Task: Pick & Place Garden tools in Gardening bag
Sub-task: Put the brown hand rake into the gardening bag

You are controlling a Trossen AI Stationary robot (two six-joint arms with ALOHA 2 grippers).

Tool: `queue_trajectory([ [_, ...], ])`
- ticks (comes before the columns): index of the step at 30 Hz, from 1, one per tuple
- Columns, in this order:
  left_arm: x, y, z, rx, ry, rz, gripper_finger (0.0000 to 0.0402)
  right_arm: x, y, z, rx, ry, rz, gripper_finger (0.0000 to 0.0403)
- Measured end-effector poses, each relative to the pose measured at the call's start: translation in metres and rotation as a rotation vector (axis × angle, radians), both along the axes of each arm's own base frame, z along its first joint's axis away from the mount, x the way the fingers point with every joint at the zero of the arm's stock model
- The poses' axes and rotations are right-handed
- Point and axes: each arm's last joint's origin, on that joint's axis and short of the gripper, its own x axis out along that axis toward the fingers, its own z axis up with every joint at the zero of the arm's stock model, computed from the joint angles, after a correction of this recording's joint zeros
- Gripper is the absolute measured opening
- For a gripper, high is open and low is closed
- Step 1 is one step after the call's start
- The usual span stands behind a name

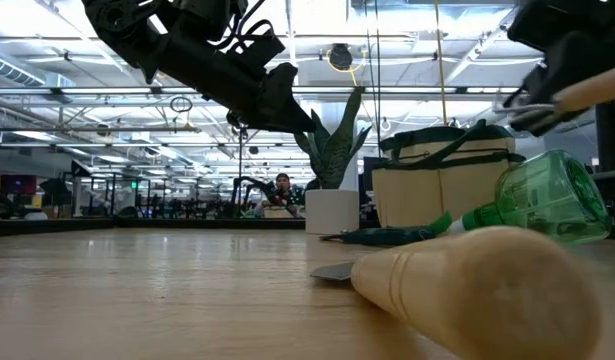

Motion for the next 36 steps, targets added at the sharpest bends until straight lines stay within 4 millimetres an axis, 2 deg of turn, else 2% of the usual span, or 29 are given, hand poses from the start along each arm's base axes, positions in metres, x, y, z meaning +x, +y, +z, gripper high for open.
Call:
queue_trajectory([
  [13,0.0,0.0,0.0,-0.001,0.0,0.0,0.0177,0.02,-0.025,0.017,-0.23,-0.202,0.053,0.0],
  [24,0.0,0.0,0.0,-0.001,0.0,0.0,0.0177,0.03,-0.053,0.027,-0.366,-0.267,0.04,0.0],
  [36,0.0,0.0,0.0,-0.001,0.0,0.0,0.0177,0.041,-0.078,0.066,-0.529,-0.29,-0.006,0.0],
])
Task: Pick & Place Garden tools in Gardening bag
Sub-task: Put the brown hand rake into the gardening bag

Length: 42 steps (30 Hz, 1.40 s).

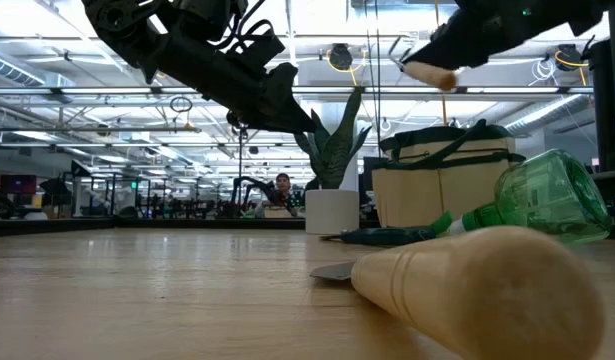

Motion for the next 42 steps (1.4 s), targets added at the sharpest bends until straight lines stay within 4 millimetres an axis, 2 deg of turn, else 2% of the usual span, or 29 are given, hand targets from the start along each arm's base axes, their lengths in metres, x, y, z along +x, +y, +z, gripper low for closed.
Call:
queue_trajectory([
  [8,0.0,0.0,0.0,0.0,0.0,0.0,0.0177,0.002,-0.021,0.019,-0.161,-0.046,-0.169,0.0],
  [19,0.0,0.0,0.0,0.0,0.0,0.0,0.0177,-0.003,-0.044,0.015,-0.257,0.068,-0.291,0.0],
  [30,0.0,0.0,0.0,0.0,0.0,0.0,0.0177,-0.011,-0.05,0.063,-0.422,0.22,-0.39,0.0],
  [38,0.0,0.0,0.0,-0.001,-0.001,0.0,0.0177,-0.017,-0.053,0.065,-0.529,0.349,-0.463,0.0],
  [42,0.0,0.0,0.0,-0.004,-0.003,0.002,0.0177,-0.017,-0.053,0.067,-0.57,0.349,-0.452,0.0],
])
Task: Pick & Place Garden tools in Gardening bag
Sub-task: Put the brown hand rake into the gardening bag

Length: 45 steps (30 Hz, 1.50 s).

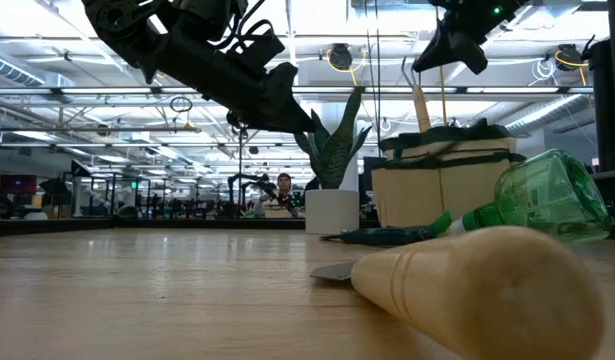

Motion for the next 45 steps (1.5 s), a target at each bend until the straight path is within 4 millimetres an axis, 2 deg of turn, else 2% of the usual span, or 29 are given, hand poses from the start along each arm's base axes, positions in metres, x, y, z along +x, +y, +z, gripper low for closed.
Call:
queue_trajectory([
  [7,0.0,0.0,0.0,0.0,0.0,0.0,0.0177,0.003,-0.001,0.009,-0.07,-0.052,0.025,0.0],
  [12,0.0,0.0,0.0,0.0,0.0,0.0,0.0177,0.0,-0.002,0.004,-0.097,0.029,-0.042,0.0],
  [15,0.0,0.0,0.0,0.003,0.002,-0.001,0.0177,-0.003,-0.001,-0.005,-0.054,0.106,-0.049,0.0],
  [23,0.0,0.0,0.0,0.003,0.002,-0.001,0.0177,-0.007,0.0,-0.024,0.06,0.161,-0.079,0.0],
  [31,0.0,0.0,0.0,0.003,0.001,-0.001,0.0177,-0.007,0.001,-0.07,0.028,0.364,-0.002,0.0],
  [35,0.0,0.0,0.0,0.001,0.001,-0.001,0.0177,-0.004,0.001,-0.086,0.013,0.417,0.015,0.0],
  [45,0.0,0.0,0.0,0.0,0.0,0.0,0.0177,0.008,0.0,-0.1,0.041,0.445,0.047,0.0],
])
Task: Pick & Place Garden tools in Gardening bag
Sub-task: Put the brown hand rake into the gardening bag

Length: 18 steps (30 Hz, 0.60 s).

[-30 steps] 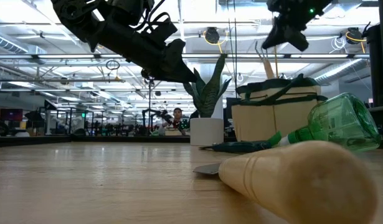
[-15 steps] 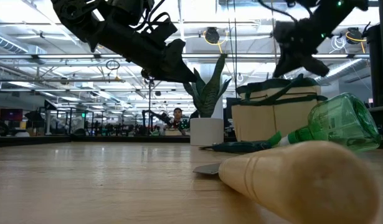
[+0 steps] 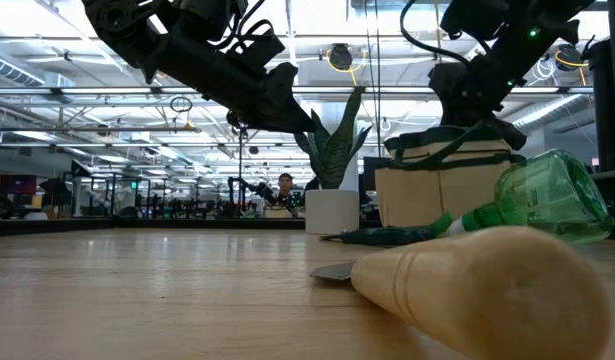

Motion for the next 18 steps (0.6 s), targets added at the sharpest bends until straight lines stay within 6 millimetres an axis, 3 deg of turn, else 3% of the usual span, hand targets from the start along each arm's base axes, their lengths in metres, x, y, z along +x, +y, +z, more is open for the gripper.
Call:
queue_trajectory([
  [7,0.0,0.0,0.0,0.0,0.0,0.0,0.0177,0.008,0.0,-0.007,0.054,-0.005,0.037,0.0004],
  [18,0.0,0.0,0.0,0.0,0.0,0.0,0.0177,0.012,0.0,-0.012,0.073,-0.01,0.007,0.0051],
])
